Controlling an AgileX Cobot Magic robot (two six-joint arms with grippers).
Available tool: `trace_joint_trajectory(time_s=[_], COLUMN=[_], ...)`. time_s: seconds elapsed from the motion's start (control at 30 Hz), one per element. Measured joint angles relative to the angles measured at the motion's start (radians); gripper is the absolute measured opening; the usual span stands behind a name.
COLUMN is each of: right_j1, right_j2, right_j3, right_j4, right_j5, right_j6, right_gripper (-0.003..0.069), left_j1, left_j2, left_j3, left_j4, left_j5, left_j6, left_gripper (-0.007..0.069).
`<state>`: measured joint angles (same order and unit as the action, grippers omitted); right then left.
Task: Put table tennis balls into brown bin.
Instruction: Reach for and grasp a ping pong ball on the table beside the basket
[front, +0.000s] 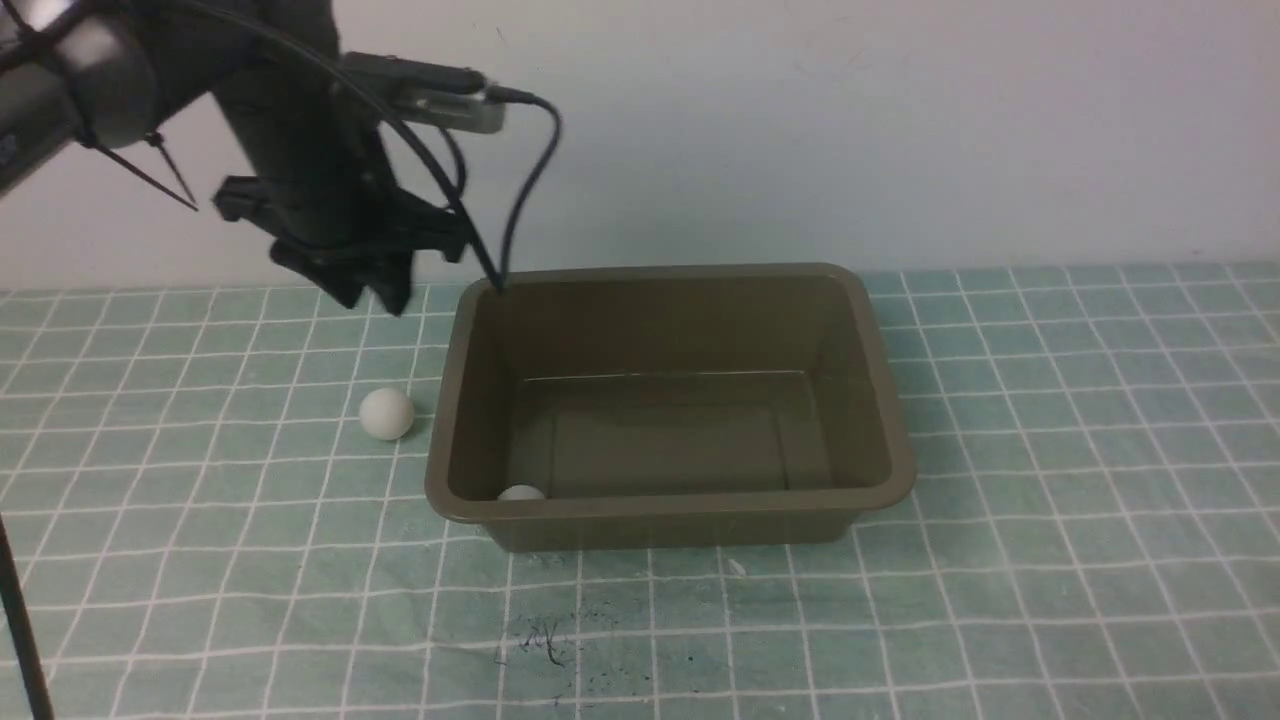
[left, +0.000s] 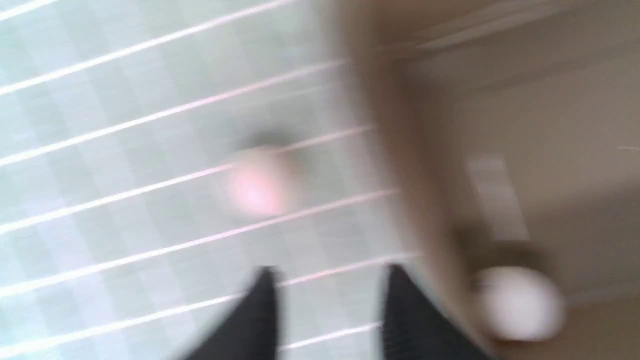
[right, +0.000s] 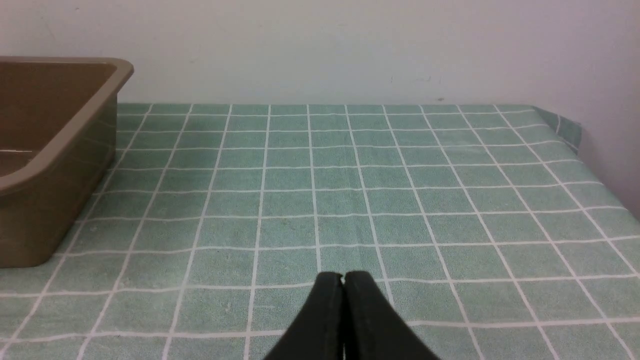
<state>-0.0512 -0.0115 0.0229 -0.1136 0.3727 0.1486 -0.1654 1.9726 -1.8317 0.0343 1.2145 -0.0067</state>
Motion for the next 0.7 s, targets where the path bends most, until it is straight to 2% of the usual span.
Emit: trace_joint_trajectory(time_s=[0.03,0.13,0.23,0.33,0.43,0.5,0.6,0.7], right_j1=[0.000,0.000,0.000,0.000,0.000,0.000,0.000,0.000], right_j2=[0.000,0.000,0.000,0.000,0.000,0.000,0.000,0.000], right_j3=[0.000,0.000,0.000,0.000,0.000,0.000,0.000,0.000], right_j4=[0.000,0.000,0.000,0.000,0.000,0.000,0.000,0.000], right_j5=[0.000,0.000,0.000,0.000,0.000,0.000,0.000,0.000], right_j6=[0.000,0.000,0.000,0.000,0.000,0.000,0.000,0.000], right_gripper=[-0.0009,-0.0009,-0.0009,-0.0009,-0.0009,-0.0009,-0.0009,-0.0009], left_j1=[0.043,0.127,0.175,0.181,0.160,0.145,0.131,0.127], left_j2=[0.005,0.030,0.075,0.126,0.182,0.203,0.224,0.238], left_j3=[0.000,0.000,0.000,0.000,0.000,0.000,0.000,0.000], left_j4=[0.007,-0.020,-0.093,-0.164,-0.212,-0.215,-0.215,-0.215], left_j5=[0.007,0.011,0.011,0.011,0.011,0.003,-0.051,-0.098], left_j6=[-0.002,-0.004,0.018,0.078,0.143,0.159,0.165,0.167], left_gripper=[0.0063,0.0010,0.0010,0.0060,0.0190,0.0317,0.0461,0.0526])
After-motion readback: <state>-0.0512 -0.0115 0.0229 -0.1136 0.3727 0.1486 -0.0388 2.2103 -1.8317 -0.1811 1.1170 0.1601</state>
